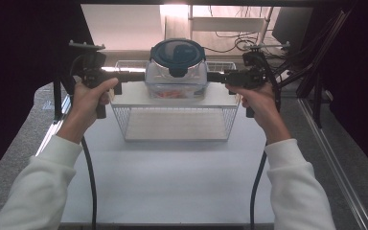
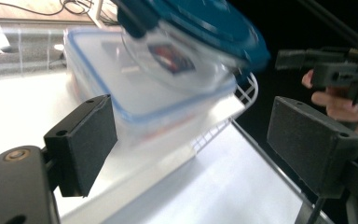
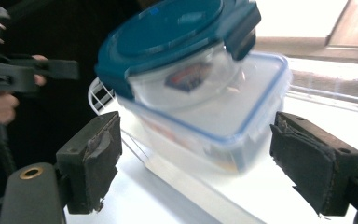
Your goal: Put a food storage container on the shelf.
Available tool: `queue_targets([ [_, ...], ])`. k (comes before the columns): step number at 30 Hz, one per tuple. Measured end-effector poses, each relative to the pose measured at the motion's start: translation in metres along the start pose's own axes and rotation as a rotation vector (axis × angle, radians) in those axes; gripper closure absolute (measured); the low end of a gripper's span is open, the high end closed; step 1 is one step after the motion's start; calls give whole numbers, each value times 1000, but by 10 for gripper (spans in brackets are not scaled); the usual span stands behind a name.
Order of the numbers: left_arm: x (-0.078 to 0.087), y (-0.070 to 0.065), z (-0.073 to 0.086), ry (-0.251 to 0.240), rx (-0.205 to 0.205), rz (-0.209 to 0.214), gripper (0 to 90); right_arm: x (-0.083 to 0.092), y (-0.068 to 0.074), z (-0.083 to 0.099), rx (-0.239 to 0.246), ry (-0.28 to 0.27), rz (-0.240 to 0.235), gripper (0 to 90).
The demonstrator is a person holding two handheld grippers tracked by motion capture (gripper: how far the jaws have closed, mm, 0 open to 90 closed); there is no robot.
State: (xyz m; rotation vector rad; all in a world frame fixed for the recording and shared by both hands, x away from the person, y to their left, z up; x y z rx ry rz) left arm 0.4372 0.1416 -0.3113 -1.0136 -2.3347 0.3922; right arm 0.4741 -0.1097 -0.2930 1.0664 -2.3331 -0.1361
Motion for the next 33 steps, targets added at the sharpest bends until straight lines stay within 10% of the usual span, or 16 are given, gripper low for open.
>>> queue_targets([
  [9, 15, -17, 67, 27, -46, 47, 167, 28, 12, 39, 38, -16, -33, 201],
  [24, 18, -3, 190, 121, -126, -66, 180, 35, 15, 165, 129, 31, 0, 221],
  [33, 13, 9, 244, 165, -92, -102, 190, 27, 2, 246, 104, 124, 36, 222],
])
Point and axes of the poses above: each handheld gripper's, and its own axes: x roughly backward along the jaws, z roughly out of its underside, y roughly to its left, the point moved 10 cm from there along -x, roughly forward along the jaws
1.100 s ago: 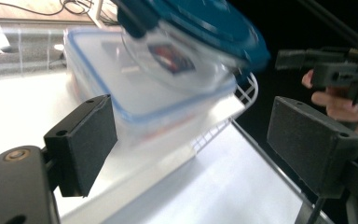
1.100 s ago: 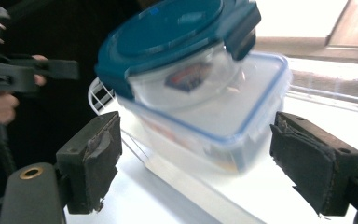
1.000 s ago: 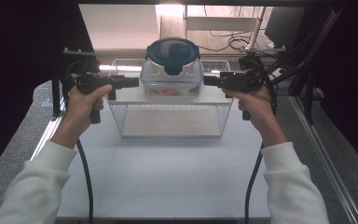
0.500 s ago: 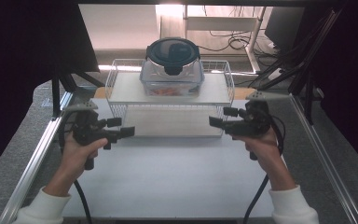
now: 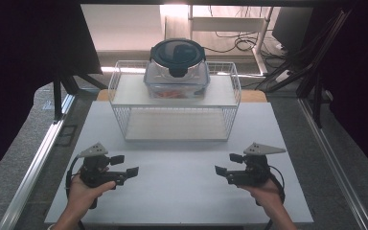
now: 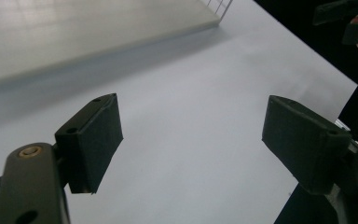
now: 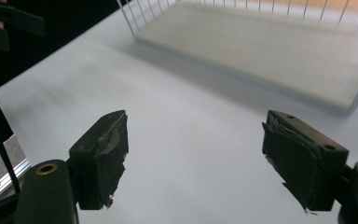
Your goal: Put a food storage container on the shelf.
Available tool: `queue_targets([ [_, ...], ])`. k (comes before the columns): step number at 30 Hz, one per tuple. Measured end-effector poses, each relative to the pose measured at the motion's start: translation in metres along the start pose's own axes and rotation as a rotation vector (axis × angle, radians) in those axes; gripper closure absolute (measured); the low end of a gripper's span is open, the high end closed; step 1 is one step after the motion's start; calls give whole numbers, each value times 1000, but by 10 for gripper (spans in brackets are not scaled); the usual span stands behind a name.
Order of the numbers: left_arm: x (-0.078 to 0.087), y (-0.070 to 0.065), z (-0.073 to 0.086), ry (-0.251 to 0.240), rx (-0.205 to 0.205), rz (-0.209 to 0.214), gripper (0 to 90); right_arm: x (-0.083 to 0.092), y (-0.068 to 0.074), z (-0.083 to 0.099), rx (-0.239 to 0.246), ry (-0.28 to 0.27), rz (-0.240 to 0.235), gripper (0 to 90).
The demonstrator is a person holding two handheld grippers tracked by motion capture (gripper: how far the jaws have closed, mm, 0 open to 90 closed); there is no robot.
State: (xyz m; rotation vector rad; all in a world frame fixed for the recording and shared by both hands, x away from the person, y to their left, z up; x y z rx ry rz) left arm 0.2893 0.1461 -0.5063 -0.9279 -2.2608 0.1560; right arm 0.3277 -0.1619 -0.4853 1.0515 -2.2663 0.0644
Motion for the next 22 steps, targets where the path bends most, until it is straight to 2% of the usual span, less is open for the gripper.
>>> queue_targets([
  [4, -4, 10, 16, 25, 13, -38, 189, -4, -2, 21, -36, 10, -10, 226],
  [8, -4, 17, 25, 34, 26, -65, 190, -14, -5, 39, -18, 64, 8, 224],
  [12, -5, 19, 29, 42, 25, -67, 192, -14, -4, 37, -10, 56, 5, 227],
  [22, -7, 24, 31, 44, 31, -70, 190, -7, -10, 38, -27, 29, 23, 214],
])
Point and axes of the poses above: each handheld gripper's, and its own axes: x roughly backward along the jaws, z roughly out of its underside, y roughly to its left, the point moved 10 cm from there along -x, roughly forward along the jaws
